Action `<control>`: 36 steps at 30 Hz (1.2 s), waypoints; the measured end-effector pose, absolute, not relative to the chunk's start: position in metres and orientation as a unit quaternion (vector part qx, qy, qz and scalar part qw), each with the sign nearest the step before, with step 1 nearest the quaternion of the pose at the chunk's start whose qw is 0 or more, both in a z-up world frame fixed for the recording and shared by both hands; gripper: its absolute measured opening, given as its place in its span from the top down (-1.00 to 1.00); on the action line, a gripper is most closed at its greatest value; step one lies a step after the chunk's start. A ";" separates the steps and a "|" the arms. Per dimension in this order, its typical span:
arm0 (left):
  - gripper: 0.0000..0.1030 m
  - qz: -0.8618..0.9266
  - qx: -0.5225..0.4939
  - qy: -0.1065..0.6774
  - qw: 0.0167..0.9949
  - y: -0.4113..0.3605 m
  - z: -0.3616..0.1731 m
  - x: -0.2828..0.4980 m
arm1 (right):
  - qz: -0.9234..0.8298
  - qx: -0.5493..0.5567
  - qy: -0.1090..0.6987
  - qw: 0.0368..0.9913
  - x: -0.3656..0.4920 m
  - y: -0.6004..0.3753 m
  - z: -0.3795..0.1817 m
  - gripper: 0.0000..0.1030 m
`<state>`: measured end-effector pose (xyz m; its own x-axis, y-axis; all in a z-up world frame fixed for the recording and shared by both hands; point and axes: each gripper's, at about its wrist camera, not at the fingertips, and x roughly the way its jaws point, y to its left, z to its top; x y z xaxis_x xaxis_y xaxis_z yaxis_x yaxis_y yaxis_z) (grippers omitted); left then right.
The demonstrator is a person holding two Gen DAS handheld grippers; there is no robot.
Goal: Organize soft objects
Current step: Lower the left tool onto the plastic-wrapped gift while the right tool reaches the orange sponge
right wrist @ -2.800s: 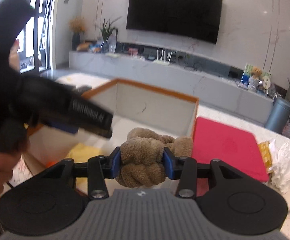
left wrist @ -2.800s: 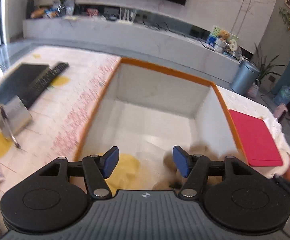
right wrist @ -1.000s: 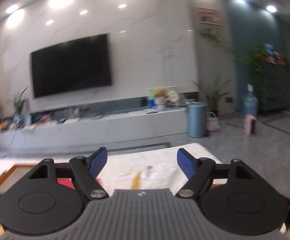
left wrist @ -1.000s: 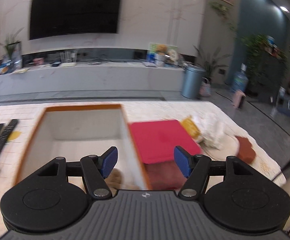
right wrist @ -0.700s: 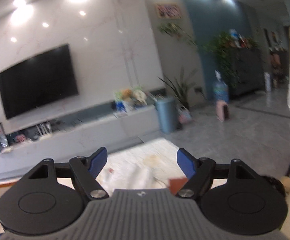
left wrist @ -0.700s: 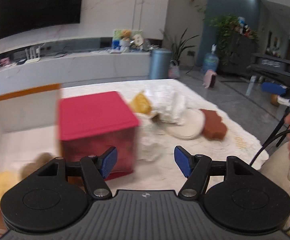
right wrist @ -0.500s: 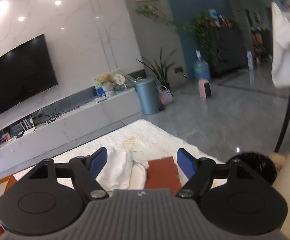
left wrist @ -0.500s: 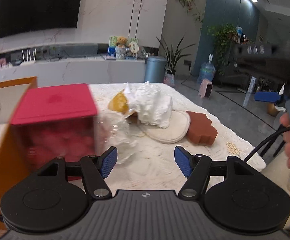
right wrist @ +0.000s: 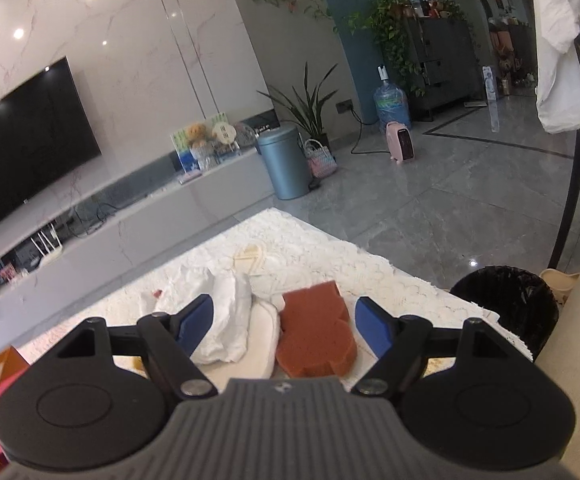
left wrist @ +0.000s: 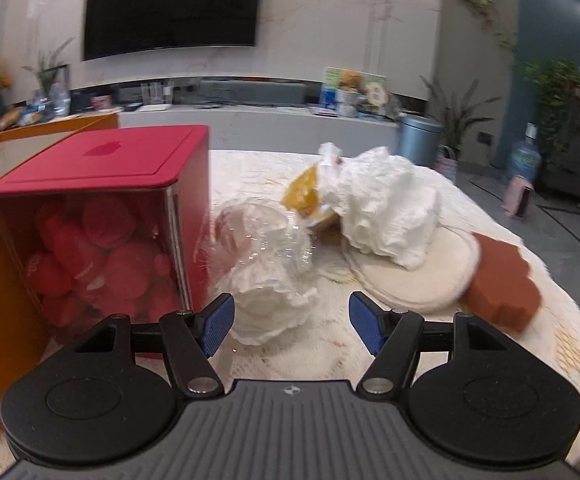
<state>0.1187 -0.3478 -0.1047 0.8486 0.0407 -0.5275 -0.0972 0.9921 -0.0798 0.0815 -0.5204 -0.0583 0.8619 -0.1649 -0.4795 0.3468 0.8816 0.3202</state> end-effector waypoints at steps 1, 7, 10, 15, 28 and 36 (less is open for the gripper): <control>-0.50 0.045 -0.055 0.274 0.959 -0.349 -0.106 0.120 | -0.133 0.201 0.227 0.943 0.082 -0.521 -0.060 -0.50; -0.51 0.077 -0.039 0.261 0.961 -0.354 -0.111 0.124 | -0.124 0.197 0.236 0.944 0.082 -0.516 -0.059 -0.50; -0.51 0.073 -0.043 0.281 0.956 -0.351 -0.115 0.129 | -0.140 0.164 0.230 0.949 0.083 -0.509 -0.056 -0.50; -0.51 0.067 -0.053 0.284 0.955 -0.347 -0.118 0.130 | -0.140 0.162 0.229 0.950 0.082 -0.509 -0.056 -0.50; 1.00 0.022 -0.011 0.274 0.961 -0.351 -0.122 0.124 | -0.119 0.188 0.234 0.946 0.083 -0.511 -0.057 -0.50; 1.00 -0.010 0.003 0.273 0.962 -0.355 -0.120 0.118 | -0.121 0.200 0.231 0.944 0.080 -0.515 -0.055 -0.50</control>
<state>0.1176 -0.3548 -0.1203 0.8504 -0.0176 -0.5259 0.0214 0.9998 0.0012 0.0804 -0.5153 -0.0553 0.8641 -0.1359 -0.4846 0.3208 0.8906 0.3223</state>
